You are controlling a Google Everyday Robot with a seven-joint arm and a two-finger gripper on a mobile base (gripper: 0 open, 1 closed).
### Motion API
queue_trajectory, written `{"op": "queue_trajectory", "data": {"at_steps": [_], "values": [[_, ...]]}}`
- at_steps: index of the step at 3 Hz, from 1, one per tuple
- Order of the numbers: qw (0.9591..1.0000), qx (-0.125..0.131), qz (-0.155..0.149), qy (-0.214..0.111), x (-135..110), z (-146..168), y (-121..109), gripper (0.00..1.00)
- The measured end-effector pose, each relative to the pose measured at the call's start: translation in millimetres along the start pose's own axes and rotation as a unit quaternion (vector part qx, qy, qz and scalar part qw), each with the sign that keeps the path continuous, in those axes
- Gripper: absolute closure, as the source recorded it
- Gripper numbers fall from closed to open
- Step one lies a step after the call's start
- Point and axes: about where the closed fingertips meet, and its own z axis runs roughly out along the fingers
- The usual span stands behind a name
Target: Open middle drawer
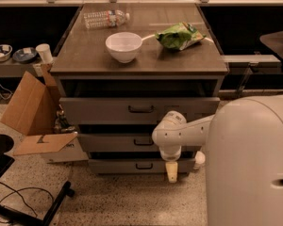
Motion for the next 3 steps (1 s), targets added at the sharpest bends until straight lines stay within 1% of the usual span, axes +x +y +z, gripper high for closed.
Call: {"op": "queue_trajectory", "data": {"at_steps": [1, 2, 3], "values": [[0.9999, 0.017, 0.002, -0.001, 1, 7, -20, 0.00], [0.9993, 0.036, 0.008, -0.003, 5, 6, -36, 0.00], [0.9987, 0.049, 0.011, -0.009, 4, 6, -47, 0.00]]}}
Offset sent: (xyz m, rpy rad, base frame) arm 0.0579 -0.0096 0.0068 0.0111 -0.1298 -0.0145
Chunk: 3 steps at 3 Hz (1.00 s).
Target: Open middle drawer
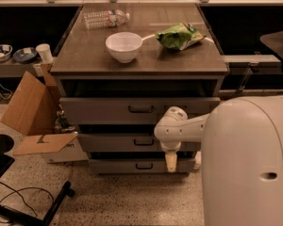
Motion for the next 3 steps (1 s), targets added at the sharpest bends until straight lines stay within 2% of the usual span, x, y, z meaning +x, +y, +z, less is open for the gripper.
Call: {"op": "queue_trajectory", "data": {"at_steps": [1, 2, 3], "values": [[0.9999, -0.001, 0.005, -0.013, -5, 8, -4, 0.00], [0.9994, -0.019, 0.011, -0.027, -12, 25, 5, 0.18], [0.9991, -0.021, 0.022, -0.029, -10, 16, 19, 0.41]]}}
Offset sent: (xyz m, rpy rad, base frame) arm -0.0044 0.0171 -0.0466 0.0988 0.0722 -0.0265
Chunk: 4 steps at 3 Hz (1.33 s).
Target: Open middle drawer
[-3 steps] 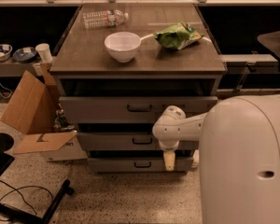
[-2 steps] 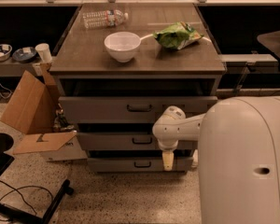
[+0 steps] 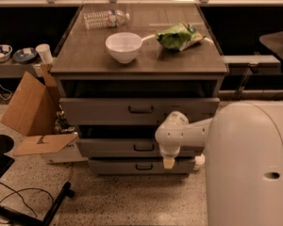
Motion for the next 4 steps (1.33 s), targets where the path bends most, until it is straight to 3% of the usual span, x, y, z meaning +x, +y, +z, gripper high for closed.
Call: {"op": "queue_trajectory", "data": {"at_steps": [1, 2, 4], "values": [[1.0000, 0.000, 0.000, 0.000, 1, -6, -1, 0.64], [1.0000, 0.000, 0.000, 0.000, 1, -18, -3, 0.95], [0.9998, -0.004, 0.016, 0.015, 10, -27, 9, 1.00]]}}
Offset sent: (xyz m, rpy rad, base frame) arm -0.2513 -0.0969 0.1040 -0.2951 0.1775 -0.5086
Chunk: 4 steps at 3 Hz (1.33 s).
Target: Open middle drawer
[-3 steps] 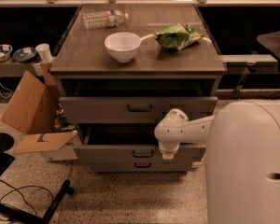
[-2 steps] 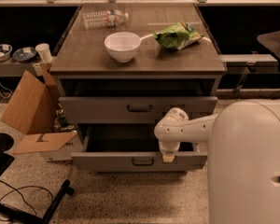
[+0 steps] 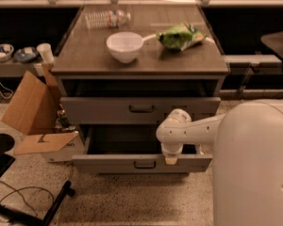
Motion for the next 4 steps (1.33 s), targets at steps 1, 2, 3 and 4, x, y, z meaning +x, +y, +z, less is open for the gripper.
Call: {"op": "queue_trajectory", "data": {"at_steps": [1, 2, 3, 4], "values": [[1.0000, 0.000, 0.000, 0.000, 0, 0, 0, 1.00], [0.9998, -0.005, 0.017, 0.013, 9, -5, 15, 1.00], [0.9998, -0.005, 0.017, 0.013, 9, -5, 15, 1.00], [0.9998, -0.005, 0.017, 0.013, 9, -5, 15, 0.86]]}}
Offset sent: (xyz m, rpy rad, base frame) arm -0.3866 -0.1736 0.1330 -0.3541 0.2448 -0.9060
